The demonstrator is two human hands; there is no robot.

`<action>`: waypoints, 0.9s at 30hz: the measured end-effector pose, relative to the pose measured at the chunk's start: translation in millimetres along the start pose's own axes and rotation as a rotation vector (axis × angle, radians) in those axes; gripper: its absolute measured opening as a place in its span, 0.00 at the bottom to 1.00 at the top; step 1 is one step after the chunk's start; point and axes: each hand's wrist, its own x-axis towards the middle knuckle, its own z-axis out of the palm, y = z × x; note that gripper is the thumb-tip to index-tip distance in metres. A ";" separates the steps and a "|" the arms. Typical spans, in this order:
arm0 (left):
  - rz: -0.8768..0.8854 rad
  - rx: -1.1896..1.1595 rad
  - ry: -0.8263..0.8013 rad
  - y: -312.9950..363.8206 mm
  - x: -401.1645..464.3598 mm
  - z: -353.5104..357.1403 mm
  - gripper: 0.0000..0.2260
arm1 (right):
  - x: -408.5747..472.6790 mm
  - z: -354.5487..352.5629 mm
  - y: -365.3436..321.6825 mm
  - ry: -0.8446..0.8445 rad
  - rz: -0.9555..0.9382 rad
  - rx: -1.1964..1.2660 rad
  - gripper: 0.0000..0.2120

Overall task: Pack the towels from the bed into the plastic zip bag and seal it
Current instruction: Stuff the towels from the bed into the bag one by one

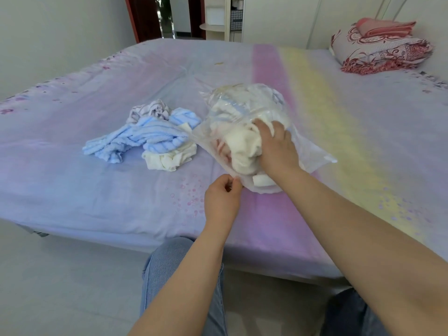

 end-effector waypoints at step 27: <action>0.020 -0.030 0.027 -5.7 -12.9 -0.8 0.14 | 40.6 40.8 -23.5 -0.565 -0.047 -0.094 0.20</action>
